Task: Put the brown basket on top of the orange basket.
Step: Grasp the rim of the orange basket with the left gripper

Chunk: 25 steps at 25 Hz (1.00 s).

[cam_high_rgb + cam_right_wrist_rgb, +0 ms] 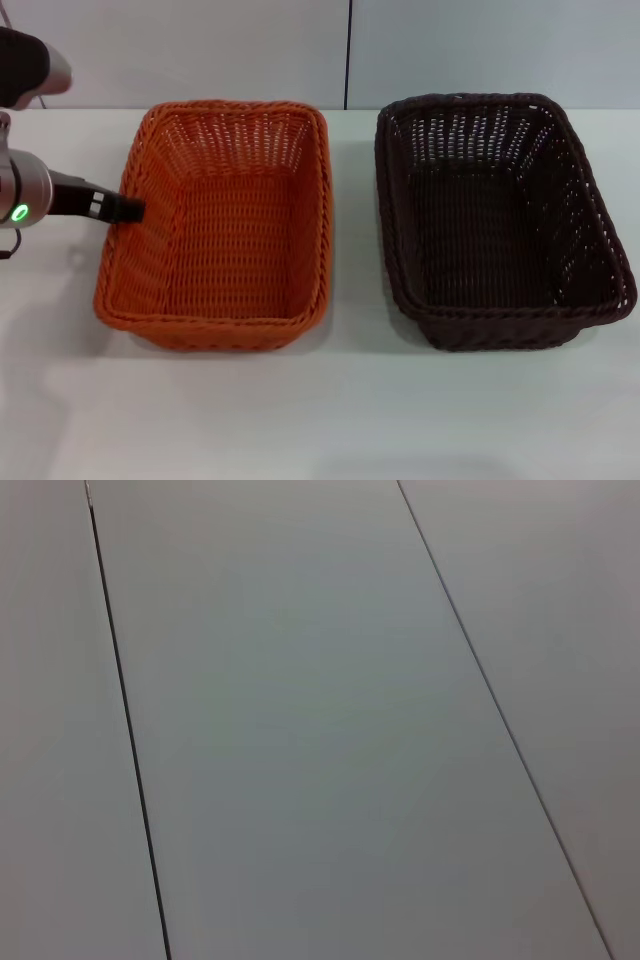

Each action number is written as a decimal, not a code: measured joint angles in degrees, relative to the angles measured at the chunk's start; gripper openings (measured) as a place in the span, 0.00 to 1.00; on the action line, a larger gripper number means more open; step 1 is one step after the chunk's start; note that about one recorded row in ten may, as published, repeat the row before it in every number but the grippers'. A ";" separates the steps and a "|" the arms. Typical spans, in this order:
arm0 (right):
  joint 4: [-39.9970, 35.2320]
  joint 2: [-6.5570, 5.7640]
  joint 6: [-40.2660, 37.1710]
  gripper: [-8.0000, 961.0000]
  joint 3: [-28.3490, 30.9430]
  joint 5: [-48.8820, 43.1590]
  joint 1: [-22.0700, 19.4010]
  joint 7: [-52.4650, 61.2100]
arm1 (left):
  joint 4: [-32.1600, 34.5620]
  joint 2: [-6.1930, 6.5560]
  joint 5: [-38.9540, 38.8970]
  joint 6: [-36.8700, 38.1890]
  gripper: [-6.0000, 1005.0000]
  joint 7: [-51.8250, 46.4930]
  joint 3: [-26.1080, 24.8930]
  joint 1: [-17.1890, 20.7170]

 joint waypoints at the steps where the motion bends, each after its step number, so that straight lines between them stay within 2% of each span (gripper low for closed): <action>1: 0.00 0.00 0.00 0.86 0.00 0.00 0.00 0.00 | 0.00 0.00 0.00 0.00 0.67 0.00 0.00 0.00; 10: 0.19 0.00 -0.14 0.86 0.00 0.00 -0.21 0.00 | 5.85 -0.13 0.73 -0.10 0.65 0.59 0.68 -3.11; 16: 0.26 0.00 -0.16 0.86 0.00 0.00 -0.26 0.00 | 6.55 -0.22 0.42 -0.52 0.63 0.54 2.48 -4.05; 25: 0.25 0.09 -0.15 0.86 0.00 0.00 -0.62 0.00 | 7.21 -0.18 0.29 -3.22 0.61 0.60 2.48 -5.92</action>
